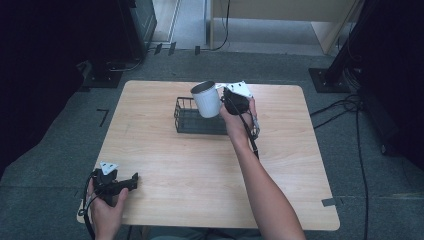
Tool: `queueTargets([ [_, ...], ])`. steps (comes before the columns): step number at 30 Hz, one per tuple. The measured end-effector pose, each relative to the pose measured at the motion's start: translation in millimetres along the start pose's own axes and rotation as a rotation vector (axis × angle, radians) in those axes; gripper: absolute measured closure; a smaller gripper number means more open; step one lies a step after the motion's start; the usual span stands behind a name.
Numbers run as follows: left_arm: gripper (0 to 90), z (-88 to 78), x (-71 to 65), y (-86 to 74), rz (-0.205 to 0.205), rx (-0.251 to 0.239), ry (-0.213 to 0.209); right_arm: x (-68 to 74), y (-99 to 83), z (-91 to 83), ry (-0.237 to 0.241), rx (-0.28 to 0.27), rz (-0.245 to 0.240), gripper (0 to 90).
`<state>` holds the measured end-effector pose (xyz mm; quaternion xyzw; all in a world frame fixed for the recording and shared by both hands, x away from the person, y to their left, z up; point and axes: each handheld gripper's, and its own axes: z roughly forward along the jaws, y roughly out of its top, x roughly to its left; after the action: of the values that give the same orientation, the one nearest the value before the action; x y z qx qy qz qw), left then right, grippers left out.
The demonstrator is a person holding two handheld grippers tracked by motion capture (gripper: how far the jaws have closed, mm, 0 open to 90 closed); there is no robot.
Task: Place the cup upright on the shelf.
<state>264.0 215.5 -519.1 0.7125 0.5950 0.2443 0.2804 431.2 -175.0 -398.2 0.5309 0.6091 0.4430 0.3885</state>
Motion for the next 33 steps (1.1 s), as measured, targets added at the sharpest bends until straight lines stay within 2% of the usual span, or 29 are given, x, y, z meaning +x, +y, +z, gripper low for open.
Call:
queueTargets([
  [5, 0.0, 0.0, 0.0, 0.0, 0.000, 0.000, 0.000, 6.0, -0.7, 4.7, -0.023, 0.009, 0.015, 78.1],
  [14, 0.0, 0.0, 0.0, 0.0, 0.000, 0.000, 0.000, 15.0, -2.4, 9.7, -0.083, 0.009, 0.005, 77.7],
  [18, 0.0, 0.0, 0.0, 0.0, 0.000, 0.000, 0.000, 19.3, -6.0, 8.9, -0.080, -0.005, -0.018, 77.3],
  [24, 0.0, 0.0, 0.0, 0.0, 0.000, 0.000, 0.000, 18.6, -10.6, 7.2, -0.081, -0.015, -0.020, 77.3],
  [33, 0.0, 0.0, 0.0, 0.0, 0.000, 0.000, 0.000, 14.0, -17.1, 1.1, -0.040, -0.033, -0.018, 76.9],
])
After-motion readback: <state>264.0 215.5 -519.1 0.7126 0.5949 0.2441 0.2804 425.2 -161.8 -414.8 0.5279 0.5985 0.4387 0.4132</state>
